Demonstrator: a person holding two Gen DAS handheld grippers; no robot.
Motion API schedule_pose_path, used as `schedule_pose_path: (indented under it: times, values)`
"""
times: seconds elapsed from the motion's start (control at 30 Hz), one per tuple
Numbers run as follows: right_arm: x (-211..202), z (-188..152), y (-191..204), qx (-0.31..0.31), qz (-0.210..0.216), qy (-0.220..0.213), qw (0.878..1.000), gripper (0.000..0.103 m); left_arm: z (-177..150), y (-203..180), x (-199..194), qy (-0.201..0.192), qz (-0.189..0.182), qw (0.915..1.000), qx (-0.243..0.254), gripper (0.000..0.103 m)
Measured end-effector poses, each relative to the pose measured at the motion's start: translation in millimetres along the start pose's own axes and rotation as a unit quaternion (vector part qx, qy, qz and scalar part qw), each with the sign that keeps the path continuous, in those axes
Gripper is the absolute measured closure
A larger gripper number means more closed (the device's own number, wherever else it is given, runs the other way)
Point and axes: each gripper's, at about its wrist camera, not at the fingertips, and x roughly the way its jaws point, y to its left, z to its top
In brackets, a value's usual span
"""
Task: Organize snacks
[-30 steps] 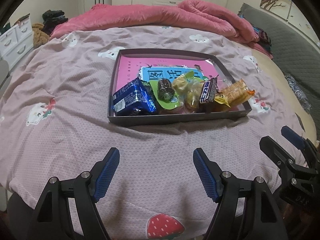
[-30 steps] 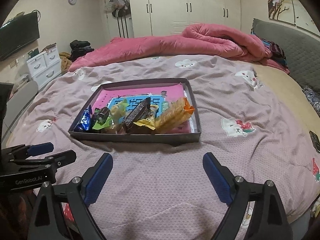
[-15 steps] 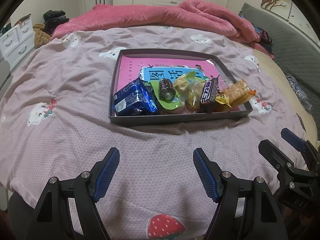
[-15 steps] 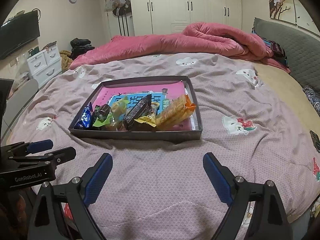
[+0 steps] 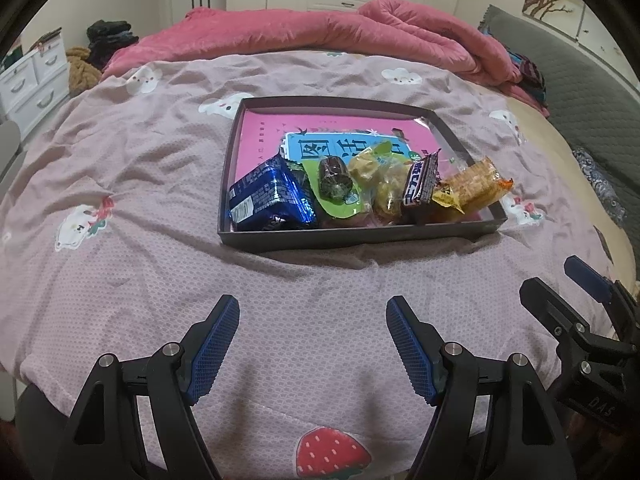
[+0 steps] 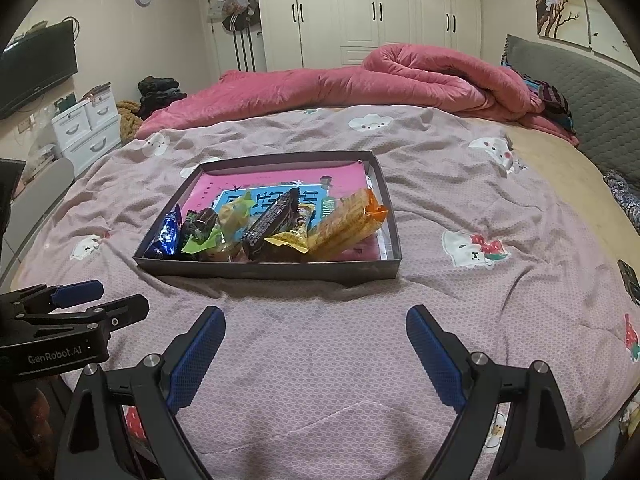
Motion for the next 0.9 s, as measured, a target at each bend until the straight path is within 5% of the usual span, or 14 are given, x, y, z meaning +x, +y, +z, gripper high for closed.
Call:
schedule_pose_path:
  times: [0.9]
  values:
    - [2.3, -1.3, -3.7, 0.002, -0.004, 0.003, 1.0, 0.011, 0.9, -0.6, -2.7, -0.007, 0.0, 1.0, 0.003, 0.026]
